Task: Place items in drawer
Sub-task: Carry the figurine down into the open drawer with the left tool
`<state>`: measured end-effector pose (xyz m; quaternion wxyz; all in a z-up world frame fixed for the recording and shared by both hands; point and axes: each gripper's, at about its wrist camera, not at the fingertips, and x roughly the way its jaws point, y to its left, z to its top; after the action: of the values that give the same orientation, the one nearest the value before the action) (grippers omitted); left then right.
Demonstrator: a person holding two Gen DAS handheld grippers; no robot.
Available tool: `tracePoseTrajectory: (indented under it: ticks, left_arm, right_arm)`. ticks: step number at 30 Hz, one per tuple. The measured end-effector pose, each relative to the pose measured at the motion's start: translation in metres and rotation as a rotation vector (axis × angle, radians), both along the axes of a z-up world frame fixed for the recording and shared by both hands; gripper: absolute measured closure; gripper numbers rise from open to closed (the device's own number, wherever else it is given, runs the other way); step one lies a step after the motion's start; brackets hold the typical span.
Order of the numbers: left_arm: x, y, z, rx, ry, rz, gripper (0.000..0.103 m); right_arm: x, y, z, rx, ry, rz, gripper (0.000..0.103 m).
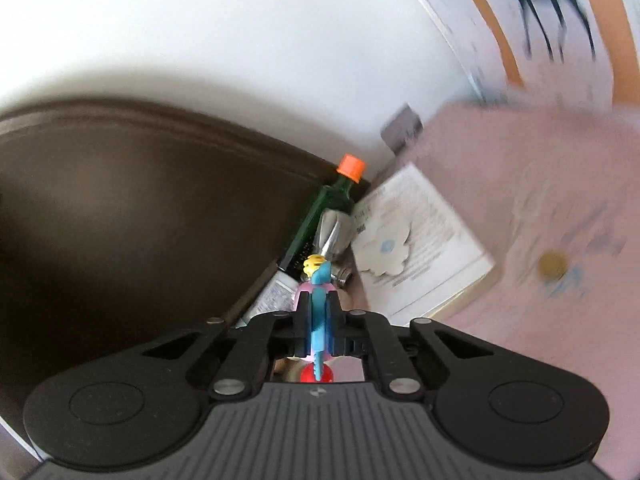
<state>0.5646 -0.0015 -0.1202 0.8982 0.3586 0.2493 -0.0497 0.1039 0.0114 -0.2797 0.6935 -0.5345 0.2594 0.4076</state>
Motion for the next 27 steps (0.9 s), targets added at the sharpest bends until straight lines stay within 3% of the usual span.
tracePoseTrajectory:
  ticks: [6, 11, 19, 27]
  left_arm:
    - [-0.031, 0.018, 0.032, -0.245, 0.019, 0.066, 0.098]
    - [-0.062, 0.031, 0.047, -0.375, 0.060, 0.106, 0.098]
    - [-0.108, 0.024, 0.052, -0.377, 0.116, 0.160, 0.098]
    - [-0.142, 0.011, 0.062, -0.364, 0.138, 0.151, 0.098]
  right_arm:
    - [0.000, 0.002, -0.001, -0.003, -0.003, -0.001, 0.015]
    - [0.000, 0.001, 0.000, -0.005, -0.003, 0.002, 0.015]
    - [0.000, 0.002, 0.001, -0.010, -0.002, -0.003, 0.015]
    - [-0.001, 0.002, 0.000, -0.021, -0.004, -0.003, 0.016]
